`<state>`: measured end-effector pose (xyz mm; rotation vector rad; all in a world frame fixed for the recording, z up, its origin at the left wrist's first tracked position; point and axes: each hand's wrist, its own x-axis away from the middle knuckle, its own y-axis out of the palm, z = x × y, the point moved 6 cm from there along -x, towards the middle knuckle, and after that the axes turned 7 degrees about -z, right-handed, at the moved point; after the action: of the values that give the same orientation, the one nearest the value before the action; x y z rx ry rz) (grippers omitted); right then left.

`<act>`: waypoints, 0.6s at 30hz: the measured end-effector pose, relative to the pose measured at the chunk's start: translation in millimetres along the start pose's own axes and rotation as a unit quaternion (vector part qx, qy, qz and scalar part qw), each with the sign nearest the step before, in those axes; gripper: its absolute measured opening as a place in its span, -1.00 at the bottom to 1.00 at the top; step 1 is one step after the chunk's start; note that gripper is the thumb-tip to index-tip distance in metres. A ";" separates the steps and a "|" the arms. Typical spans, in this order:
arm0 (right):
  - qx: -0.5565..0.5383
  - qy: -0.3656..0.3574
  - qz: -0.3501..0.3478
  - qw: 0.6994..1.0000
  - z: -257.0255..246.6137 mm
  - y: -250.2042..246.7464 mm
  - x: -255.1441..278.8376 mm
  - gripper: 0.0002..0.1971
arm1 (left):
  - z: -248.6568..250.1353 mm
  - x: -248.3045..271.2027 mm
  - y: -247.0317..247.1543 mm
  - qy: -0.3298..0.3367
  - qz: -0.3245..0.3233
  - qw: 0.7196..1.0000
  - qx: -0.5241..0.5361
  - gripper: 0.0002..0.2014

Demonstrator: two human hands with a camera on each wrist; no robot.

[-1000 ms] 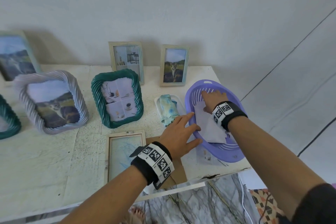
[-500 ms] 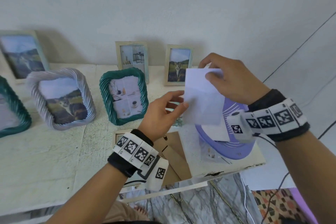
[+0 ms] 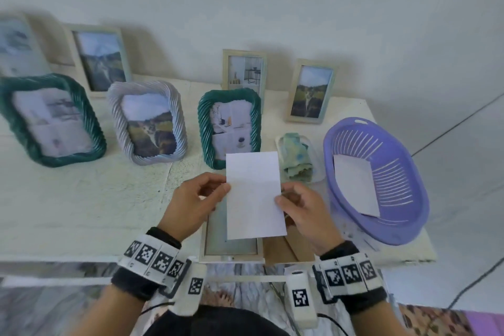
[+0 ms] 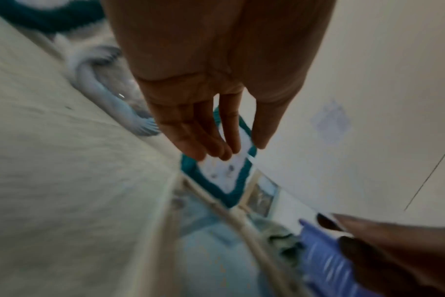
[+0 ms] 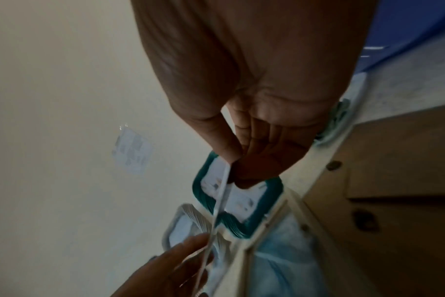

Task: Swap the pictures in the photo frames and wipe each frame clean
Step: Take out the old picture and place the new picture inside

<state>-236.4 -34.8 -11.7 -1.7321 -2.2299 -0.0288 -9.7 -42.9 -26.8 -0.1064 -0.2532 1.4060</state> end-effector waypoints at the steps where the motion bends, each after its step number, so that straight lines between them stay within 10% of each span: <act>1: 0.018 0.006 -0.003 1.000 8.8 4.3 1.0 -0.83 | -11.1 4.8 -8.2 0.000 0.025 0.998 -0.064 -0.90; 18: 0.371 0.058 0.035 0.926 28.0 50.7 0.1 -0.78 | -69.2 34.7 -16.7 0.086 0.041 0.969 -0.228 -0.58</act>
<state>-194.9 -15.4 -47.2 -1.3285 -1.7457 0.6276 27.8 -6.3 -86.2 -0.6226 -0.4281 1.3889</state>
